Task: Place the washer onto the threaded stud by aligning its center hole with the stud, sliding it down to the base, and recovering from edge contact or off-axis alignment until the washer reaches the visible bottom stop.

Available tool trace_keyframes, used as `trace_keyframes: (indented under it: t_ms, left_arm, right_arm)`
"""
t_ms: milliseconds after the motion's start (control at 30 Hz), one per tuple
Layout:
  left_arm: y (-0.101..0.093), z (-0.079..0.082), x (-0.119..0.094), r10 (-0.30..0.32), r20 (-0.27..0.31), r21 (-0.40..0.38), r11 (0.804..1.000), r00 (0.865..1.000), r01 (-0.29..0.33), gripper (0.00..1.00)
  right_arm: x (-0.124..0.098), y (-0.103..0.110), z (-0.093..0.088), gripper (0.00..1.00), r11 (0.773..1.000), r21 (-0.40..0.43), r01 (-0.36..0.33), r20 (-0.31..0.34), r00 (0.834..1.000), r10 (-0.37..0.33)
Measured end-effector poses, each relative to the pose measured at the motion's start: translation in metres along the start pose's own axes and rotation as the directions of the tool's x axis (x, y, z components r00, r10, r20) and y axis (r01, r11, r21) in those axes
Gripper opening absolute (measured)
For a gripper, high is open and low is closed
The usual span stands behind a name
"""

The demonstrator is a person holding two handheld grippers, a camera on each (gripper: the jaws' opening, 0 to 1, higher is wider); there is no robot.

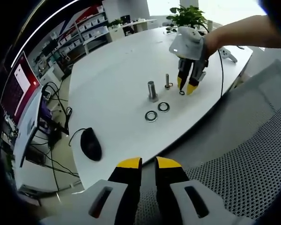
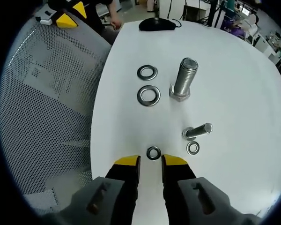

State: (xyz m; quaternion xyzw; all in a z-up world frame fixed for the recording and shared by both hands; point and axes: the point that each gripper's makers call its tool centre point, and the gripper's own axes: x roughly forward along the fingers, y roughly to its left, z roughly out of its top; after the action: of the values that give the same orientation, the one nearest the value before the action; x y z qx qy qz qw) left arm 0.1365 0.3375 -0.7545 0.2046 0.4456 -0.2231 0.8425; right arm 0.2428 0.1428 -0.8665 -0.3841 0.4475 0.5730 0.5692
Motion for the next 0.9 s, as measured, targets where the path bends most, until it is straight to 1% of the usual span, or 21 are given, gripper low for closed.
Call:
trace_keyframes:
  t_ms: [133, 200, 333, 367, 400, 467, 500, 567, 667, 700, 767, 900]
  left_arm:
    - [-0.0002, -0.0022, -0.0004, -0.011, -0.003, 0.006, 1.0, 1.0, 0.011, 0.09]
    - [-0.0006, -0.0018, -0.0005, -0.01, -0.002, 0.008, 1.0, 1.0, 0.01, 0.09]
    - [-0.0017, -0.0017, -0.0007, -0.011, -0.005, 0.013, 1.0, 1.0, 0.011, 0.09]
    - [-0.0017, -0.0012, -0.0011, -0.009, -0.002, 0.012, 1.0, 1.0, 0.009, 0.09]
    - [-0.0018, -0.0002, -0.0015, -0.009, 0.003, 0.012, 1.0, 1.0, 0.009, 0.09]
    - [-0.0022, -0.0003, -0.0016, -0.011, 0.001, 0.012, 1.0, 1.0, 0.011, 0.09]
    - [-0.0025, -0.0007, -0.0017, -0.012, -0.002, 0.014, 1.0, 1.0, 0.012, 0.09]
    - [-0.0024, -0.0004, -0.0018, -0.011, -0.001, 0.014, 1.0, 1.0, 0.011, 0.09]
    - [-0.0024, -0.0003, -0.0021, -0.012, 0.0, 0.016, 1.0, 1.0, 0.012, 0.09]
    - [-0.0023, -0.0003, -0.0022, -0.011, 0.0, 0.015, 1.0, 1.0, 0.011, 0.09]
    - [-0.0022, -0.0003, -0.0022, -0.011, 0.001, 0.014, 1.0, 1.0, 0.011, 0.09]
    - [-0.002, -0.0002, -0.0024, -0.01, 0.002, 0.013, 1.0, 1.0, 0.01, 0.09]
  right_arm:
    - [0.0012, -0.0034, -0.0013, 0.19, 1.0, 0.021, 0.023, -0.02, 1.0, -0.022]
    - [0.0014, -0.0037, -0.0005, 0.19, 0.998, 0.049, 0.031, -0.01, 0.999, -0.031]
    - [0.0014, -0.0034, -0.0003, 0.2, 0.997, 0.078, 0.028, -0.013, 1.0, -0.027]
    - [0.0016, -0.0026, 0.0, 0.2, 0.992, 0.122, 0.029, -0.025, 0.999, -0.026]
    - [0.0018, -0.0029, 0.0001, 0.2, 0.989, 0.145, 0.037, -0.034, 0.999, -0.033]
    - [0.0028, -0.0027, 0.0008, 0.2, 0.993, 0.106, 0.049, -0.052, 0.998, -0.044]
    - [0.0031, -0.0025, 0.0011, 0.2, 0.993, 0.105, 0.061, -0.059, 0.997, -0.055]
    - [0.0033, -0.0038, 0.0012, 0.19, 0.988, 0.13, 0.082, -0.071, 0.995, -0.073]
    - [0.0035, -0.0057, -0.0001, 0.17, 0.989, 0.099, 0.112, -0.084, 0.991, -0.104]
    - [0.0035, -0.0045, 0.0001, 0.17, 0.989, 0.098, 0.108, -0.084, 0.991, -0.1]
    - [0.0032, -0.0055, 0.0002, 0.17, 0.986, 0.123, 0.114, -0.089, 0.991, -0.104]
    - [0.0039, -0.005, 0.0005, 0.17, 0.986, 0.115, 0.121, -0.101, 0.989, -0.109]
